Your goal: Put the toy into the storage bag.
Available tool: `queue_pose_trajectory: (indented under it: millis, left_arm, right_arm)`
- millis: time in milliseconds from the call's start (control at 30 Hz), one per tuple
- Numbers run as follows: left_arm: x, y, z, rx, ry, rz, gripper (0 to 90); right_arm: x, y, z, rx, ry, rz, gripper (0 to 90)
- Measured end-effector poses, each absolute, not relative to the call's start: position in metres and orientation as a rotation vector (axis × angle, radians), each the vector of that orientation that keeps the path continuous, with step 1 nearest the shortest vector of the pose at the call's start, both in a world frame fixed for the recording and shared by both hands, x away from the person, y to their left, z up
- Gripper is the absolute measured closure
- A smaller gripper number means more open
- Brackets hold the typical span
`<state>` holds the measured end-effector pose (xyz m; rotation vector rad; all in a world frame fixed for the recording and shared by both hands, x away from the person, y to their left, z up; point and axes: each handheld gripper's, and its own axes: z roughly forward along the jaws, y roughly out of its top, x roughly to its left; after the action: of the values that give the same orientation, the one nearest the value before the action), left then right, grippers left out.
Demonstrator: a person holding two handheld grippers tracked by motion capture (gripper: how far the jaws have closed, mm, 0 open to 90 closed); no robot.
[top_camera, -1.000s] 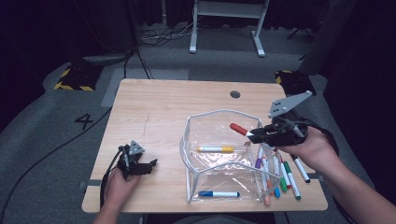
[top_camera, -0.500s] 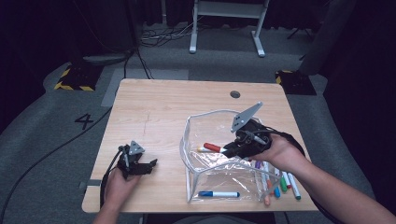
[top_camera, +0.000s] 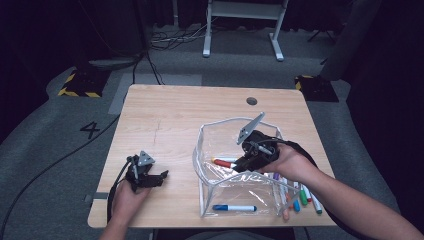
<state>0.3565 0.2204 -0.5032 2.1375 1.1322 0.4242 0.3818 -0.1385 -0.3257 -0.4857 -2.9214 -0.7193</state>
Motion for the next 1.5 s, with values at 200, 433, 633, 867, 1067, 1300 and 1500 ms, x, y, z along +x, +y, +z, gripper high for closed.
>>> queue_pose_trajectory:
  millis: [200,433,633,867,1067,1300,1500]
  left_arm:
    - [0.356,0.22,-0.503,2.137,1.132,0.424,22.4]
    - [0.356,0.22,-0.503,2.137,1.132,0.424,22.4]
    - [0.357,0.22,-0.503,2.137,1.132,0.425,22.4]
    - [0.356,0.22,-0.503,2.137,1.132,0.424,22.4]
    - [0.356,0.22,-0.503,2.137,1.133,0.424,22.4]
    - [0.356,0.22,-0.503,2.137,1.132,0.425,22.4]
    - [0.356,0.22,-0.503,2.135,1.133,0.425,22.4]
  right_arm:
    - [0.385,-0.138,-0.328,-0.499,-2.934,-0.703,76.4]
    - [0.381,-0.13,-0.341,-0.46,-2.937,-0.617,76.4]
    - [0.378,-0.123,-0.352,-0.421,-2.942,-0.546,76.3]
    - [0.375,-0.115,-0.367,-0.395,-2.948,-0.431,76.3]
    - [0.374,-0.112,-0.374,-0.375,-2.947,-0.342,76.3]
    - [0.377,-0.104,-0.389,-0.339,-2.946,-0.198,76.3]
    - [0.377,-0.1,-0.396,-0.327,-2.926,-0.132,76.3]
